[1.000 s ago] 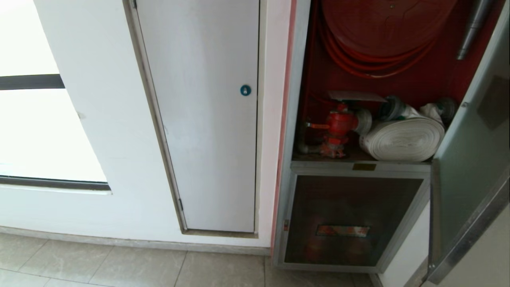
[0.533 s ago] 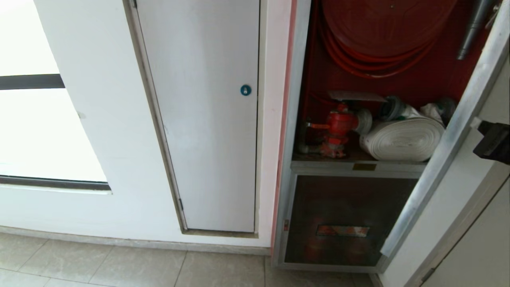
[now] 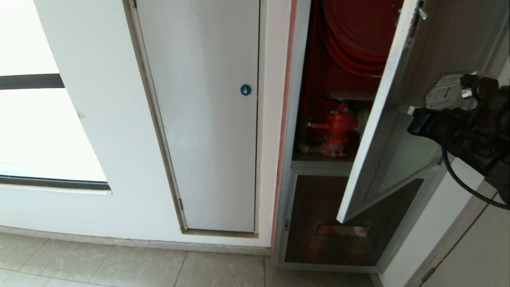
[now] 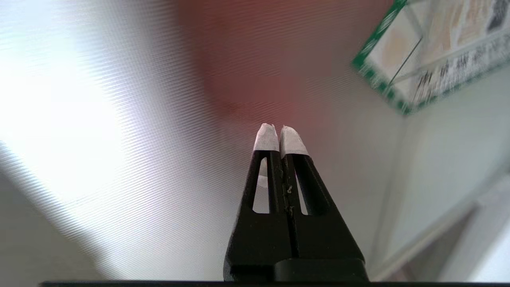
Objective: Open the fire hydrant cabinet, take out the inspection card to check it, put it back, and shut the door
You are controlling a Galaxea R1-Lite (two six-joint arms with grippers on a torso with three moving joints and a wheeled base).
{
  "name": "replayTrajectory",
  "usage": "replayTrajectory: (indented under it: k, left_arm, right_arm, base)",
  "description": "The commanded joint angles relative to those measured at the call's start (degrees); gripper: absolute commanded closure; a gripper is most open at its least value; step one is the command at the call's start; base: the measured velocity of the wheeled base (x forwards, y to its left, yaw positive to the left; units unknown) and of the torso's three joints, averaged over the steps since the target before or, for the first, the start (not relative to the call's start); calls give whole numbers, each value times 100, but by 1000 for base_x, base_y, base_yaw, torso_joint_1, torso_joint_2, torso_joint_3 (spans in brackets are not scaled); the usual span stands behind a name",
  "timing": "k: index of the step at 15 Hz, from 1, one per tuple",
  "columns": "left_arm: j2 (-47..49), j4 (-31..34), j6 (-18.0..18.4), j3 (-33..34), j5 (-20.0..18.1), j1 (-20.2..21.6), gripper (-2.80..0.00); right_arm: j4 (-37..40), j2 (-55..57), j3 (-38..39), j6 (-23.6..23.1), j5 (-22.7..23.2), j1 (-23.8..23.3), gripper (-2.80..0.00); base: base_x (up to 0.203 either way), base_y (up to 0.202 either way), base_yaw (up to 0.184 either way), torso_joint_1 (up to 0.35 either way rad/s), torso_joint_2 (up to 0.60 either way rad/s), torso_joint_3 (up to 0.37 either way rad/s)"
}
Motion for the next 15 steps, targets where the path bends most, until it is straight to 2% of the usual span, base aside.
replayTrajectory:
  k: [1,5,9,13,15]
  left_arm:
    - [7,-5,-1,63,-1,2,0]
    - [7,-5,-1,62,-1,5,0]
    - [7,-5,-1,70,-1,8,0]
    - [7,-5,-1,67,-1,4,0]
    - [7,-5,-1,70,-1,2,0]
  right_arm:
    - [-34,1120,-924,1,22,22,0]
    - [86,2190,-2372,-27,29,43,0]
    - [588,2898,-3619,-45,-27,45,0]
    - [1224,3130,-4281,-54,-40,53,0]
    - [1338,3071,-4304,-56,-114,63,0]
  base:
    - [0,0,0,0,0,0]
    - [0,0,0,0,0,0]
    - [0,0,0,0,0,0]
    - [0,0,0,0,0,0]
    - [0,0,0,0,0,0]
